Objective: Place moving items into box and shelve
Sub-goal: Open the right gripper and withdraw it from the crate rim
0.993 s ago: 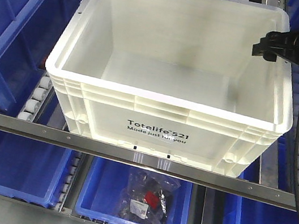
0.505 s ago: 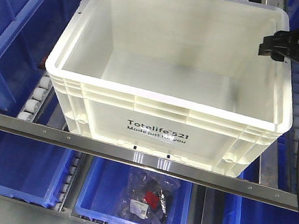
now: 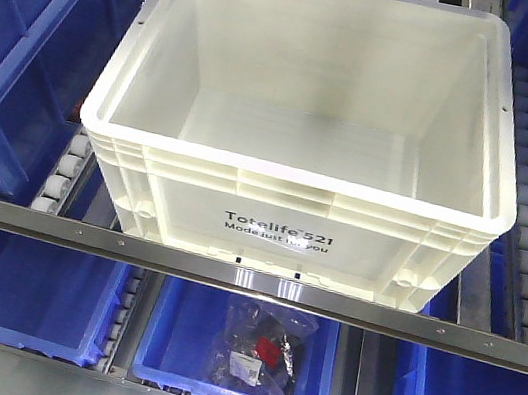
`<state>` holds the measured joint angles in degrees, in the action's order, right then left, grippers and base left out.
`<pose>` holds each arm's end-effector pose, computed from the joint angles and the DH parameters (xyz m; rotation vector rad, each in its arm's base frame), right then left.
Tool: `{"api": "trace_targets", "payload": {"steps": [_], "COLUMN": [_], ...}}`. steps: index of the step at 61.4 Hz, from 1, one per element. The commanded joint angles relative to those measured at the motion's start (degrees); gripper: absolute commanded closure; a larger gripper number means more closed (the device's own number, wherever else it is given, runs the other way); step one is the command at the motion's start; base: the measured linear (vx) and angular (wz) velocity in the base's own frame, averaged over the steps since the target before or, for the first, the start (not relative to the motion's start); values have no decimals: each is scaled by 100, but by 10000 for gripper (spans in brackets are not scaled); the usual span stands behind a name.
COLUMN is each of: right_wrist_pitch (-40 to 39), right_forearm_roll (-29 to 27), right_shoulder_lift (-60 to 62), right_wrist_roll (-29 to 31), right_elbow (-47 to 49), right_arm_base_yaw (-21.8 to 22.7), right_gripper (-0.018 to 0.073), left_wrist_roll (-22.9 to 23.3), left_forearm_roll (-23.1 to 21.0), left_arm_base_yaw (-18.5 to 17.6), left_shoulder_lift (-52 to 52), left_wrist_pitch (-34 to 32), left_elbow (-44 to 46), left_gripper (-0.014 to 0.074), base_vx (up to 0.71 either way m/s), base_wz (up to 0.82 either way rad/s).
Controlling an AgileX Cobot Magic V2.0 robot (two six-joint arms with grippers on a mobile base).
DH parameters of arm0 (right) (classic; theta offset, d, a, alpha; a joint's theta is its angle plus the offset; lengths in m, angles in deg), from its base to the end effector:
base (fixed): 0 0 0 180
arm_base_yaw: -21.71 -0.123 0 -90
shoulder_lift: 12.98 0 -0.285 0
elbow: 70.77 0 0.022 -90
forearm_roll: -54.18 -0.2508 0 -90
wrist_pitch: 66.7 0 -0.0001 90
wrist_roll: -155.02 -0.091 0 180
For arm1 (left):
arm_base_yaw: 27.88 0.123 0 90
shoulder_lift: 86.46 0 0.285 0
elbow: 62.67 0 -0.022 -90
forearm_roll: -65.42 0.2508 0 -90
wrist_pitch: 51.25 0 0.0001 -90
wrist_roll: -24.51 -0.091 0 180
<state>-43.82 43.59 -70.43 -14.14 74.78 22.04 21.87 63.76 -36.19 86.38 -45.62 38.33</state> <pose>0.1807 0.0055 0.3393 -0.0588 1.9956 0.0557 0.0563 -0.0085 0.1943 0.1321 1.5975 -0.1015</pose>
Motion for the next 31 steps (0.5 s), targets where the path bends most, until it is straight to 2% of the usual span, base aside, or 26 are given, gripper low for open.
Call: {"api": "trace_targets", "payload": {"steps": [1,7,14,29,31], "right_wrist_pitch": [-403,-629,-1207,-2741,-2924], "right_forearm_roll": [76,182,370,974,1058], "right_shoulder_lift": [690,1432,2175,3194,3310], "right_wrist_roll": [10,10,10,-167,-167], "right_elbow": [-426,-1144,-1841,-3350,-3534], "right_arm_base_yaw": [265,475,499,499,499], "right_gripper": [50,94,199,549,575], "left_wrist_roll": [45,45,45,45,45], "left_forearm_roll": [-13,-13,-13,-13,-13], "left_arm_base_yaw": [1,1,1,1,1], "left_shoulder_lift": [86,86,86,86,86], "left_wrist_pitch": [-455,-455,-455,-455,-455], "left_elbow": [-83,-83,-83,-83,-83], "left_gripper": [604,604,604,604,604], "base_vx": [0,0,0,0,0], "base_wz": [0,0,0,0,0]}}
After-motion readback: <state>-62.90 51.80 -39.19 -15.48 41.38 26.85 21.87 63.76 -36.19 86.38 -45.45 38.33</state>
